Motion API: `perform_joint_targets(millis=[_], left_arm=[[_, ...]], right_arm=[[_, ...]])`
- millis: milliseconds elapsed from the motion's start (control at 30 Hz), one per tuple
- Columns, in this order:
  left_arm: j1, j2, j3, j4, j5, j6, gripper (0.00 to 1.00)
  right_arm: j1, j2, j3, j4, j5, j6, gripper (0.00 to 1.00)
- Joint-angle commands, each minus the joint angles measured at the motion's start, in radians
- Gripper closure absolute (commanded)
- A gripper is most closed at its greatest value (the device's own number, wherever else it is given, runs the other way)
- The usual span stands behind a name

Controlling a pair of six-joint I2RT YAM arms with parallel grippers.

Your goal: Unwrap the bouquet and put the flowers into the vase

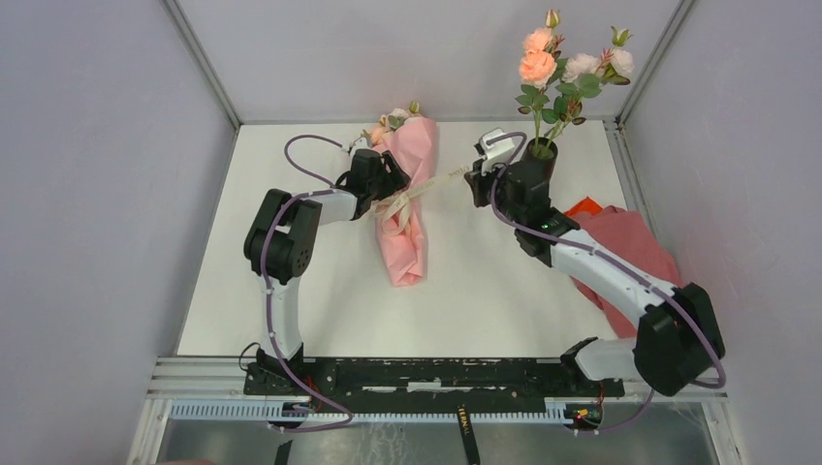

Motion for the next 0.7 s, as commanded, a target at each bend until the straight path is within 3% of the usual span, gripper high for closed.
perform_joint_targets(millis=[0,267,433,533,667], left_arm=[[0.017,0.015,-0.054,-0.148,-0.009,-0.022,0.20],[0.017,0.013,-0.068,-0.127,0.001,-0.029,0.20],[0.010,-0.008,-0.064,-0.131,-0.034,0.002,0.15],[-0.012,-0.069,-0.074,-0.143,-0.112,0.060,0.01],[-0.058,-0.201,-0.081,-0.200,-0.338,0.179,0.00]], right_arm=[[-0.005,-0.163,-0.042,-0.025,0.109,-0.022,1.00],[-0.005,-0.394,0.020,-0.175,0.263,-0.113,1.00],[-0.005,-0.423,-0.001,-0.170,0.226,-0.120,1.00],[-0.005,-0.372,-0.012,-0.161,0.151,-0.106,1.00],[-0.006,-0.294,-0.021,-0.140,0.056,-0.075,1.00]])
